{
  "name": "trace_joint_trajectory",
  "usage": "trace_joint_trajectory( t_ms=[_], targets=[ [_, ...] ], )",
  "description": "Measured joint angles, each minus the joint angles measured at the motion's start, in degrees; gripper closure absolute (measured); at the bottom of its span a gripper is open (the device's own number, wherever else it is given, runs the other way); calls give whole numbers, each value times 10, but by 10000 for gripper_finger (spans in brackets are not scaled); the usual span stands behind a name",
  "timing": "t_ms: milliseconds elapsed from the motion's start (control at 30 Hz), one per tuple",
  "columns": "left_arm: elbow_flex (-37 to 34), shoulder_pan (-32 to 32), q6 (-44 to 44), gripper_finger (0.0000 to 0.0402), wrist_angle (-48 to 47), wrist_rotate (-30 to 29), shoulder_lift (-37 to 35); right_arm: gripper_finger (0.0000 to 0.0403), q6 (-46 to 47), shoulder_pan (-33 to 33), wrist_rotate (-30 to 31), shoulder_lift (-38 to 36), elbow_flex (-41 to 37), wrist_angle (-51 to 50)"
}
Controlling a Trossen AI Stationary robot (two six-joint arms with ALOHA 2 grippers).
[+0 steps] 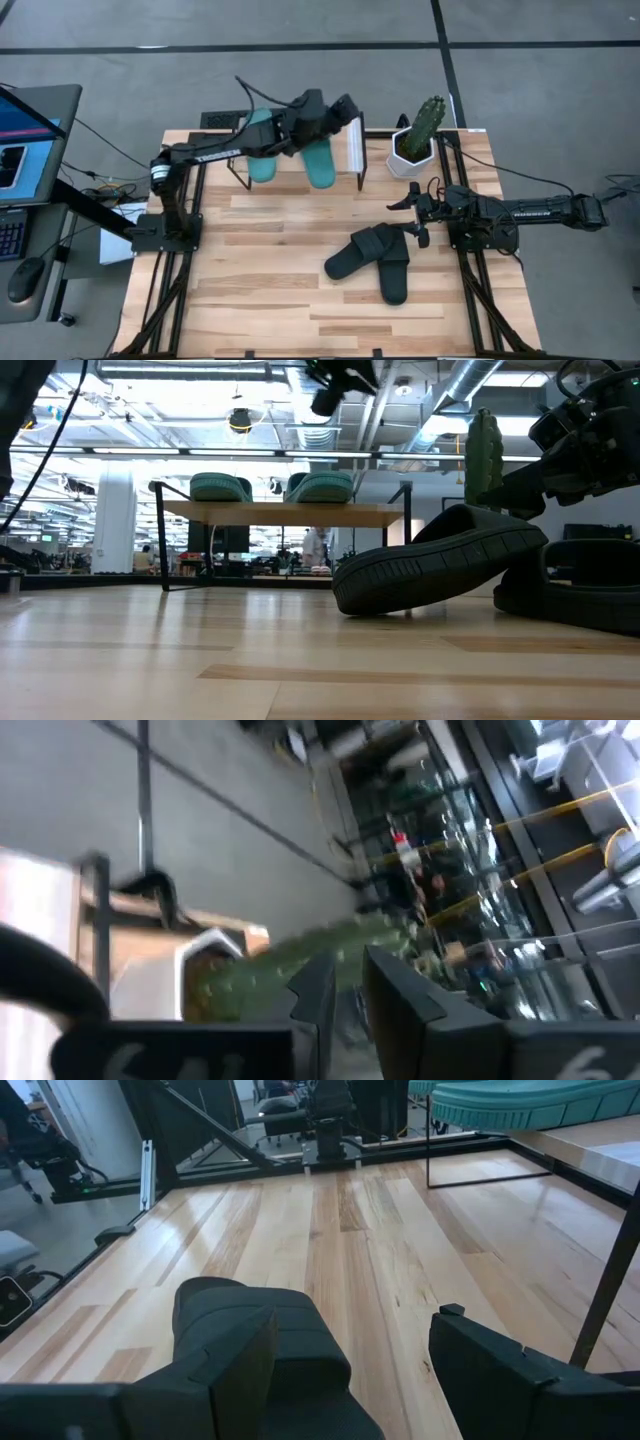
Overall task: Pick and place slides into the shelf
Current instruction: Put the light blue slide on the shelf
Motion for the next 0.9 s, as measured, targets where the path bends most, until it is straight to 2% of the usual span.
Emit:
trace_joint_trajectory(
  t_ms=[100,300,633,900],
  targets=[
    [-1,11,-44,358,4,35,19,154,0,0,0,0,0,0],
    [-1,41,-155,358,-95,84,34,154,0,0,0,2,0,0],
    [-1,81,-115,358,-136,103,34,154,0,0,0,4,0,0],
    [-1,84,-80,358,-193,97,34,154,0,0,0,4,0,0]
  ],
)
